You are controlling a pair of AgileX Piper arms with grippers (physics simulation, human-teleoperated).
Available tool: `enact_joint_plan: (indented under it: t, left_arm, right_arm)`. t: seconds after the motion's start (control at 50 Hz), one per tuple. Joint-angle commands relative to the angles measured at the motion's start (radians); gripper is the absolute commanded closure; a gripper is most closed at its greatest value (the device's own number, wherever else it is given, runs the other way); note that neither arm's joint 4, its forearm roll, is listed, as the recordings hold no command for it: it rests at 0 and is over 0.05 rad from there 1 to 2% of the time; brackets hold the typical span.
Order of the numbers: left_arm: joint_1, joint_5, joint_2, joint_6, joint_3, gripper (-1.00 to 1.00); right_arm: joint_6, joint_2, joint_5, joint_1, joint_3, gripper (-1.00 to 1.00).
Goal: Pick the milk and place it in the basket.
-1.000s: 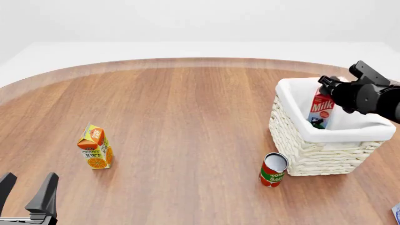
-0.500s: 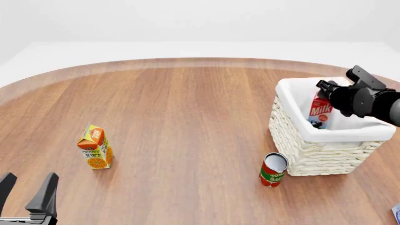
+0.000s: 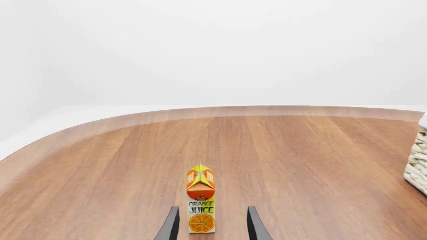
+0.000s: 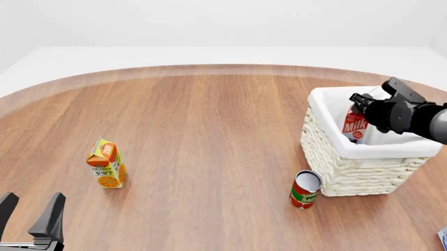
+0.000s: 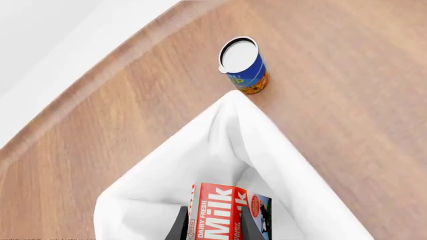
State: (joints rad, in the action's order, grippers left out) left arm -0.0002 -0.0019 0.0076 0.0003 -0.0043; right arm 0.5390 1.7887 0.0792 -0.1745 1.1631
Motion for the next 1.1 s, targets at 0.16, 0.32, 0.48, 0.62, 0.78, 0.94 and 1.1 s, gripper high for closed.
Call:
enact_joint_plan:
  t: [0.16, 0.32, 0.48, 0.62, 0.78, 0.94, 1.1]
  left_arm:
    - [0.0, 0.0, 0.0, 0.0, 0.0, -1.0]
    - [0.0, 0.0, 0.0, 0.0, 0.0, -1.0]
    - [0.0, 0.0, 0.0, 0.0, 0.0, -1.0]
    - [0.0, 0.0, 0.0, 0.0, 0.0, -1.0]
    - [0.0, 0.0, 0.0, 0.0, 0.0, -1.0]
    - [0.0, 0.0, 0.0, 0.0, 0.0, -1.0]
    - [0.0, 0.0, 0.0, 0.0, 0.0, -1.0]
  right_arm:
    - [0.007, 0.006, -0.016, 0.006, 0.009, 1.0]
    - [0.031, 0.005, -0.023, 0.012, 0.001, -1.0]
    - [0.032, -0.01, -0.015, 0.02, 0.0, -1.0]
    - [0.035, -0.017, -0.014, 0.021, -0.005, -1.0]
    - [0.04, -0.02, -0.014, 0.028, -0.005, -1.0]
    - [0.041, -0.056, -0.017, 0.035, -0.011, -1.0]
    - [0.043, -0.144, 0.01, 0.066, -0.007, -1.0]
